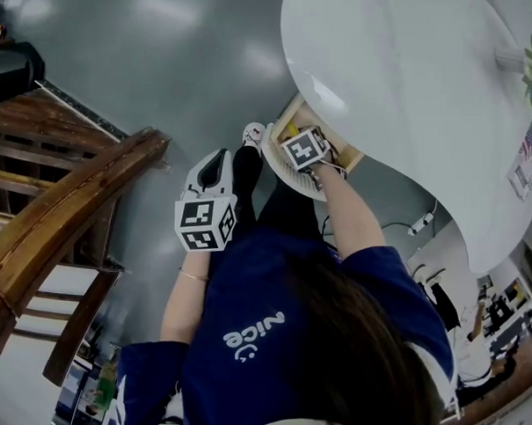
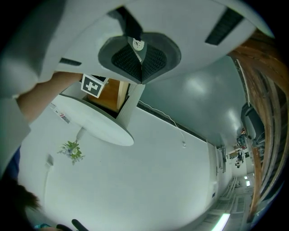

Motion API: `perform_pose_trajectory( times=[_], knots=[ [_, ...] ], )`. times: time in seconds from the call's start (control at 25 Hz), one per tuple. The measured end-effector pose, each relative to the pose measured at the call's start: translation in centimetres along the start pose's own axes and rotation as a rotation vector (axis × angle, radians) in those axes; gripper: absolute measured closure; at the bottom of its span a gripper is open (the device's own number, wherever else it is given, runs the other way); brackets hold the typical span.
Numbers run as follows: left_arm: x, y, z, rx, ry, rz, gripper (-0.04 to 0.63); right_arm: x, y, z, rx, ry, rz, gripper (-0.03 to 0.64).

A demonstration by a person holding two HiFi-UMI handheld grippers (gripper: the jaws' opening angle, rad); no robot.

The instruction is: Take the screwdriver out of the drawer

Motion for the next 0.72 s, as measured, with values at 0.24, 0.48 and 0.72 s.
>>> perform_pose_trajectory(
  times=[0.24,0.48,0.72],
  knots=[
    [1.2,0.4,0.5,0.009,-0.036,0.007,0.591,-0.3,0.4,-0.5,0.014,0.006,0.008,0.453],
    [1.1,1.0,0.7,0.025,-0.022,0.000,0.591,-0.6,0.5,-0.6,0.020,0.057,0.034,0.529],
    [1.7,1.2,0.7,0.024,-0.003,0.001,0.591,-0.3,0.3,0.1,0.019,0.045,0.026,0.532]
  ],
)
Point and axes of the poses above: the fingertips, and each gripper's own axes: z backward along the fingers, x to its left, y out of its underside, the point moved 10 cm from there along z, backward along the fingers, and after that the axes turned 12 degrees about -x, right-handed, at the moved point
